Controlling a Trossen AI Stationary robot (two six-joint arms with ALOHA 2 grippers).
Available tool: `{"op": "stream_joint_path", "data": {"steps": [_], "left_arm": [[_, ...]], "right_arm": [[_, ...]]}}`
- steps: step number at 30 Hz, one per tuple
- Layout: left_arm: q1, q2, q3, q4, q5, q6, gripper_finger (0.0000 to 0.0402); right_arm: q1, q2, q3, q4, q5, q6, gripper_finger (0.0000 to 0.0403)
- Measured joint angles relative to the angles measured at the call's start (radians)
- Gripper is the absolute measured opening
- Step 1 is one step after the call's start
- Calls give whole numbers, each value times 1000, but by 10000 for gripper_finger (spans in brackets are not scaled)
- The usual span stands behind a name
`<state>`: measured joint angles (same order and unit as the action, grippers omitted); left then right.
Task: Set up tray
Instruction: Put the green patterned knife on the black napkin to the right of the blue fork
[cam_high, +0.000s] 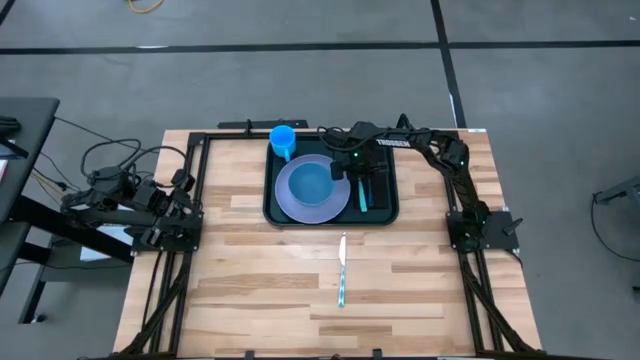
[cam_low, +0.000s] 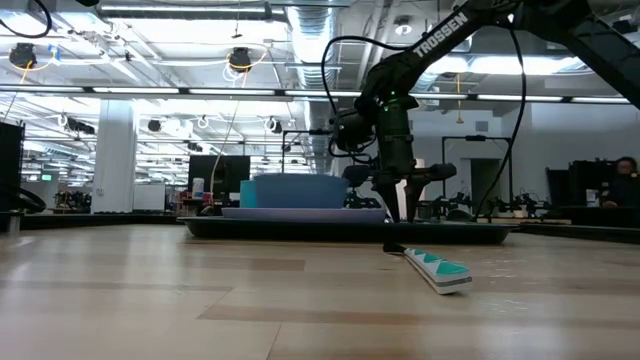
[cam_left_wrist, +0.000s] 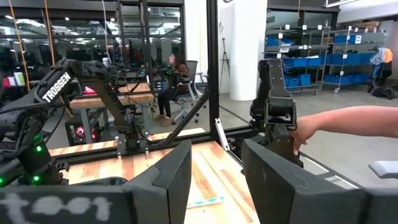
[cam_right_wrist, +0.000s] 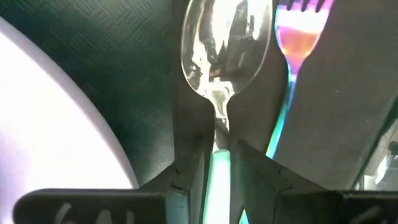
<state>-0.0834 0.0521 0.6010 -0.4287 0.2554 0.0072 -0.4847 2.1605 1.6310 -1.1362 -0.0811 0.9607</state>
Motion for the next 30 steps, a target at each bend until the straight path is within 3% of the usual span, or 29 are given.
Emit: {"op": "stream_joint_path", "data": {"steps": [11, 19, 25, 30], "left_arm": [[0, 0, 0, 0, 0, 0, 133], [0, 0, 0, 0, 0, 0, 133], [0, 0, 0, -7, 0, 0, 133], [0, 0, 0, -9, 55, 0, 133]], "right_arm": [[0, -2, 2, -14, -11, 0, 84], [3, -11, 117, -157, 58, -7, 84], [49, -128, 158, -213, 111, -42, 84], [187, -251, 158, -225, 121, 4, 84]]}}
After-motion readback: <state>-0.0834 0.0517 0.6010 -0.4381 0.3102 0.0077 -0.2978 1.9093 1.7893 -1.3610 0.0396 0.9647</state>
